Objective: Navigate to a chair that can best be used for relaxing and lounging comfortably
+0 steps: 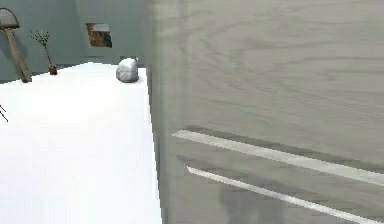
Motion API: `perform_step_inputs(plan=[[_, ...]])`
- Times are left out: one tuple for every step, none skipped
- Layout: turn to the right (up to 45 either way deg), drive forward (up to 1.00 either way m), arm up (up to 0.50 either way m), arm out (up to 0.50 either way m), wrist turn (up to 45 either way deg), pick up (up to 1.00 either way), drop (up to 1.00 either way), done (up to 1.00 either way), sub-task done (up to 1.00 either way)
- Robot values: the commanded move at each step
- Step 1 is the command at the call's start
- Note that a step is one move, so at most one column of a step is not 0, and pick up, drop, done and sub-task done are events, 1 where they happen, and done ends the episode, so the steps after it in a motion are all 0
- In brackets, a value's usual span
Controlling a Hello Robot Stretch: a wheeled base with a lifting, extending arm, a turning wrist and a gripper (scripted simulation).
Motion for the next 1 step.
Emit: perform_step_inputs(plan=[[-42.0,0.00,0.00,0.00,0.0,0.00,0.00,0.00,0.00]])
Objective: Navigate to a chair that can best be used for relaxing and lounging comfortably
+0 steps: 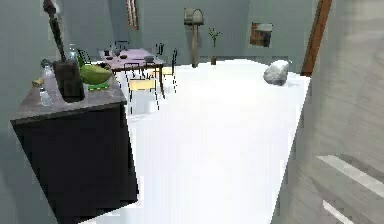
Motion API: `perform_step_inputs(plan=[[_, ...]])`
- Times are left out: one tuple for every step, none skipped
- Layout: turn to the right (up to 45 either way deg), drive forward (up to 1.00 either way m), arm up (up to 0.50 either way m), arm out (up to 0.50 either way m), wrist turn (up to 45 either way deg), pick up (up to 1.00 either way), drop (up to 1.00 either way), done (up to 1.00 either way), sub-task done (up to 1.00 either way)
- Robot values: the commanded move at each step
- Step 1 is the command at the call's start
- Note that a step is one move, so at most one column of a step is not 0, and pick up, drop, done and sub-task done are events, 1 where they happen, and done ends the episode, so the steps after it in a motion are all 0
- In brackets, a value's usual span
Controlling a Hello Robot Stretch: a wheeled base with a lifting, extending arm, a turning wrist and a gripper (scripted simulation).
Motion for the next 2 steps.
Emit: perform_step_inputs(plan=[[0.0,1.00,0.00,0.00,0.0,0.00,0.00,0.00,0.00],[-9.0,0.00,0.00,0.00,0.0,0.00,0.00,0.00,0.00]])
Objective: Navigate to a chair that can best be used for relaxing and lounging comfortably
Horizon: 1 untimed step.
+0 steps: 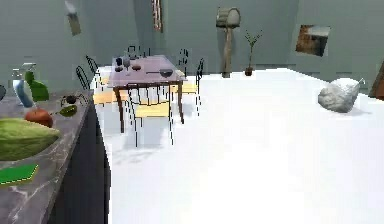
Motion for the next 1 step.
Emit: perform_step_inputs(plan=[[0.0,0.30,0.00,0.00,0.0,0.00,0.00,0.00,0.00]])
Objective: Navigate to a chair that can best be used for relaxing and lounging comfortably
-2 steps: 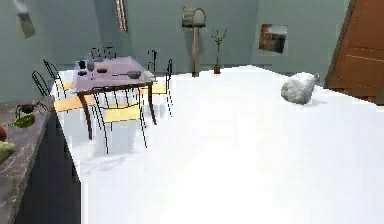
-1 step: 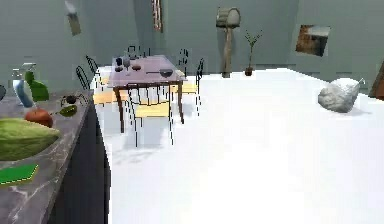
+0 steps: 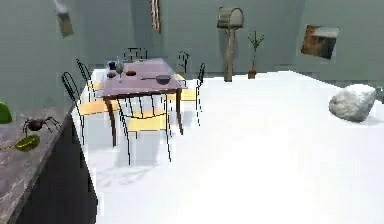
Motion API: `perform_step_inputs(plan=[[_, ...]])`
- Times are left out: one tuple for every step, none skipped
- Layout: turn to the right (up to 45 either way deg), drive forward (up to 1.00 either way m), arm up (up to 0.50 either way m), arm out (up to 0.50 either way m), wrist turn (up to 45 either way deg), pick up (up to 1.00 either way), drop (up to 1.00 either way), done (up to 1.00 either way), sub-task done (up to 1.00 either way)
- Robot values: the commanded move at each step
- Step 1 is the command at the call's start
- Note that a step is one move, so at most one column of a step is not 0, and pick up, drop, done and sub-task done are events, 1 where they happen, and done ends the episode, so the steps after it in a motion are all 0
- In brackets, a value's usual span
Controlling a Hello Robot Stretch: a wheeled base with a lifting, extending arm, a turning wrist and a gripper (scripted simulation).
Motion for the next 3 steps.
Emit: perform_step_inputs(plan=[[-15.0,0.00,0.00,0.00,0.0,0.00,0.00,0.00,0.00],[0.0,0.90,0.00,0.00,0.0,0.00,0.00,0.00,0.00],[0.0,0.00,0.00,0.00,0.0,0.00,0.00,1.00,0.00]])
